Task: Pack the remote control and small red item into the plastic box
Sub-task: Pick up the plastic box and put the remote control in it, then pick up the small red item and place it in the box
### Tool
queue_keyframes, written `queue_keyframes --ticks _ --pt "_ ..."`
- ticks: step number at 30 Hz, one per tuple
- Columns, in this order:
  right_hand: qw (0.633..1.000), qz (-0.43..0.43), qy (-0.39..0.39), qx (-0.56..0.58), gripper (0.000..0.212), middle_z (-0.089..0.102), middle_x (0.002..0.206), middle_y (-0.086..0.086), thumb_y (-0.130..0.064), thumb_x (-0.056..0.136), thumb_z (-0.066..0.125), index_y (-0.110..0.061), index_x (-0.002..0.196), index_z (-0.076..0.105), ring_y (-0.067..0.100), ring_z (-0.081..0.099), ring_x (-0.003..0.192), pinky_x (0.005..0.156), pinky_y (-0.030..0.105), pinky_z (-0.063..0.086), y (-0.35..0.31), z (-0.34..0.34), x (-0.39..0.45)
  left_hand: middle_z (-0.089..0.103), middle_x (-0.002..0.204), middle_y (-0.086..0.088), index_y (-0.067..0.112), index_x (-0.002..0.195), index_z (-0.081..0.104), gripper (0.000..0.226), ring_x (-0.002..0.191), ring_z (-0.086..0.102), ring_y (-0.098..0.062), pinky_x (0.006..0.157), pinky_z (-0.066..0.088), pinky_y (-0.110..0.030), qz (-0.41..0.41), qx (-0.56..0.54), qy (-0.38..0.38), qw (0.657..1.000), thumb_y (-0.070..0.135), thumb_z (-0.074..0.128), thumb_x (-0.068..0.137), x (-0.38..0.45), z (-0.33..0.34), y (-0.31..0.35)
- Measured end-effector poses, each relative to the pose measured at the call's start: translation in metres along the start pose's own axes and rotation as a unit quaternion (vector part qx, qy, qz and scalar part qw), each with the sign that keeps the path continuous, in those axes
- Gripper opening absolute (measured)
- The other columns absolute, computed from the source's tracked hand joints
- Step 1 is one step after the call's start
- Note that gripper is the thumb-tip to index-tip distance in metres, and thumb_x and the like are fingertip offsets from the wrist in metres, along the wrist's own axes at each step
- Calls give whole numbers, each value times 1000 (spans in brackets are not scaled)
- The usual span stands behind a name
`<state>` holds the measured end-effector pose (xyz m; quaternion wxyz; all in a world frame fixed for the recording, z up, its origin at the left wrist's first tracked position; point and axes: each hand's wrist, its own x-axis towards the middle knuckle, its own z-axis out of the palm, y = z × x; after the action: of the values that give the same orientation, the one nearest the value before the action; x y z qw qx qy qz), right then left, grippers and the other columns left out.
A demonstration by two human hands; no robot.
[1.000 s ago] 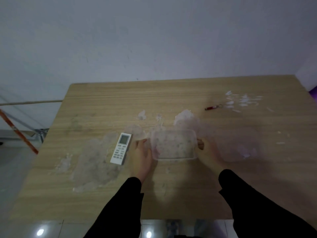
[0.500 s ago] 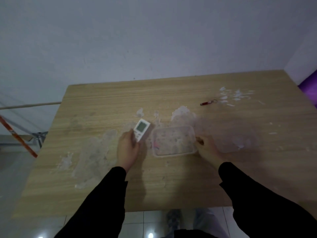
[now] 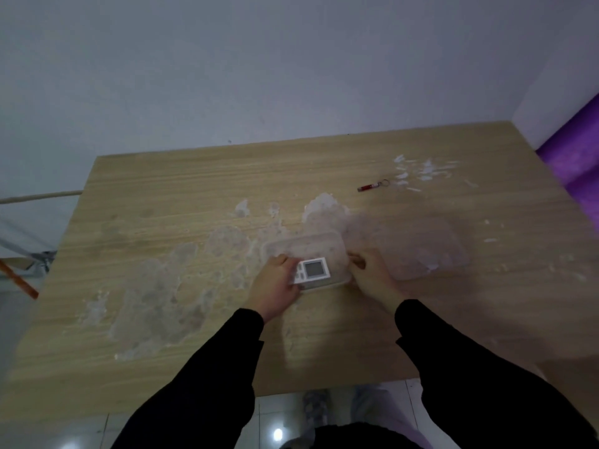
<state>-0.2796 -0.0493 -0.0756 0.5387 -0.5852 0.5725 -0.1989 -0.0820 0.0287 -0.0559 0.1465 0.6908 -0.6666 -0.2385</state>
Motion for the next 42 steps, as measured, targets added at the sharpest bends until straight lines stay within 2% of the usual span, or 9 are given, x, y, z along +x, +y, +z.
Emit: queue_keyframes --ticks 6,11,15,21,27,30,35,39,42 --pt "1000 13 -3 -24 28 62 112 9 -19 92 52 -8 117 58 22 59 101 91 38 48 0 -4 1 61 107 -12 14 121 53 43 99 54 -30 87 47 -41 8 -26 54 998 12 49 78 -8 18 -4" --pt "991 -42 85 -90 21 67 107 11 -10 88 54 -9 106 64 21 59 94 82 29 45 -14 -29 38 60 111 -9 16 118 54 34 101 54 -27 88 46 -39 -2 -40 111 993 22 45 86 -7 26 0" --pt "969 -103 98 -202 32 58 121 21 -1 83 53 -6 115 59 35 51 115 98 39 41 -26 -64 91 50 132 -16 15 123 49 39 122 43 -32 102 31 -37 -52 2 199 979 24 43 85 -6 29 8" --pt "910 -105 37 -400 51 32 148 21 -4 85 46 -8 136 39 37 25 139 111 49 30 -21 -103 168 28 153 -14 24 143 21 57 142 17 -28 114 24 -53 -136 36 173 975 33 39 90 5 38 8" --pt "896 -162 67 -408 13 54 110 23 -14 87 52 -4 95 53 40 51 103 81 46 45 -15 -106 176 37 148 -12 20 139 32 54 139 26 -29 111 26 -52 -153 48 177 971 39 34 88 12 39 8" --pt "947 -156 36 -278 6 61 86 17 -17 89 53 -13 85 51 32 57 77 61 34 39 -27 -86 157 46 140 -12 17 135 39 53 132 36 -28 109 26 -52 -160 11 202 966 41 33 88 19 30 11" --pt "950 -239 -104 -175 3 62 75 12 -11 90 55 -12 88 53 23 56 66 64 36 44 -65 -41 105 45 141 -13 17 136 39 48 130 38 -26 110 28 -39 -77 -68 217 971 25 47 89 43 4 23" --pt "919 -276 -200 -198 5 52 66 -14 -10 91 56 -11 96 58 -7 53 59 56 14 36 -83 -12 71 61 123 -13 12 125 52 41 110 58 -26 95 48 -41 -11 -80 182 980 9 58 85 53 -14 29" --pt "923 -264 -208 -190 12 55 70 -6 -7 90 56 -7 101 61 -1 51 59 56 12 37 -82 0 58 70 107 -11 13 116 59 33 94 66 -23 83 55 -40 -34 -111 164 980 3 58 85 47 -17 23"
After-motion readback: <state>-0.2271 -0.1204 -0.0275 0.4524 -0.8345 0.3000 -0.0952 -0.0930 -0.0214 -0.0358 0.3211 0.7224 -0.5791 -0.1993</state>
